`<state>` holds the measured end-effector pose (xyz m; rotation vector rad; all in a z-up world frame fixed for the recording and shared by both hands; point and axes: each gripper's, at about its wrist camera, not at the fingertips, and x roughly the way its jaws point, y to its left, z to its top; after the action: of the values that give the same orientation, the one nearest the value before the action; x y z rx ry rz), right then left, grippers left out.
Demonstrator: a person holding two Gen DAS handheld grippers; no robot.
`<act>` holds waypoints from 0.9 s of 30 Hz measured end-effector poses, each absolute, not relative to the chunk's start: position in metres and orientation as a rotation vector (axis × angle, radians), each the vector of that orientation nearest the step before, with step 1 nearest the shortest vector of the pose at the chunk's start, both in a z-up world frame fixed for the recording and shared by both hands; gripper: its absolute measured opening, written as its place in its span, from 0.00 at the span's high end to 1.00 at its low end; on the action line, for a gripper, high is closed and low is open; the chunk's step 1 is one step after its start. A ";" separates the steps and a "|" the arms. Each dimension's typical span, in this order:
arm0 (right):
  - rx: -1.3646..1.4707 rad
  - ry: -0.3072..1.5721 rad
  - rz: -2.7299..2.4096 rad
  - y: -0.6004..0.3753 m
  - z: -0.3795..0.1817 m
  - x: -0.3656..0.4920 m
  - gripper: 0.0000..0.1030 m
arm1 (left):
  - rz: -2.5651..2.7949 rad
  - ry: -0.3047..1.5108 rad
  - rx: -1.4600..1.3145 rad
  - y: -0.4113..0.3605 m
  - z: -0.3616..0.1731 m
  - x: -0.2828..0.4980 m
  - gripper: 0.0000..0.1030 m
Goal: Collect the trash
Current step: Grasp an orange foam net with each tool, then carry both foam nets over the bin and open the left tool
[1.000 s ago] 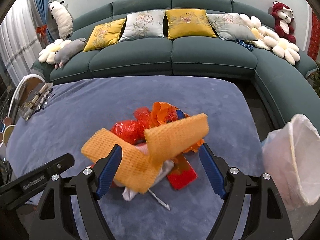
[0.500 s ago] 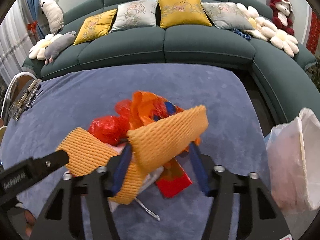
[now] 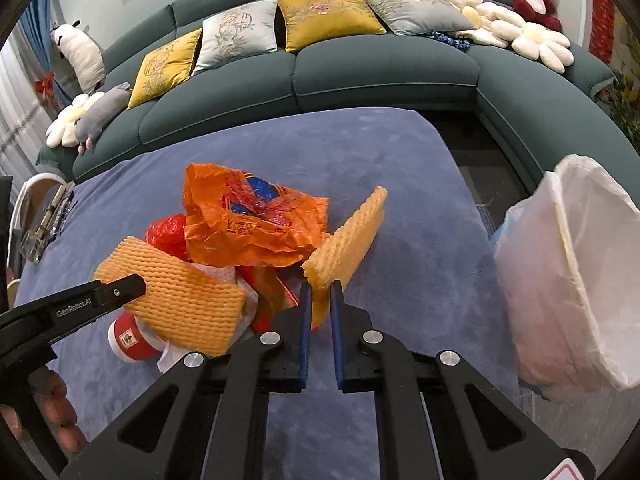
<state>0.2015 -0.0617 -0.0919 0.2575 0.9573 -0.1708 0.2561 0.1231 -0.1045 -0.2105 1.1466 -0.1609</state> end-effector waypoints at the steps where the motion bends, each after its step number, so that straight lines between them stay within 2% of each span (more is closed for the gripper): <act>1: 0.261 0.952 -0.170 -0.064 -0.090 0.199 0.92 | -0.165 1.143 -0.207 0.121 -0.103 0.255 0.89; 13: 0.288 0.853 -0.173 -0.083 -0.052 0.163 0.92 | -0.255 1.062 -0.173 0.085 -0.060 0.218 0.90; 27: 0.334 0.738 -0.241 -0.135 -0.016 0.108 0.92 | -0.393 0.965 -0.087 0.009 -0.008 0.178 0.90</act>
<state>0.1081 -0.1349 -0.0162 0.3343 0.7383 -0.2408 0.1784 0.0091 -0.0078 -0.0870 0.9650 -0.3935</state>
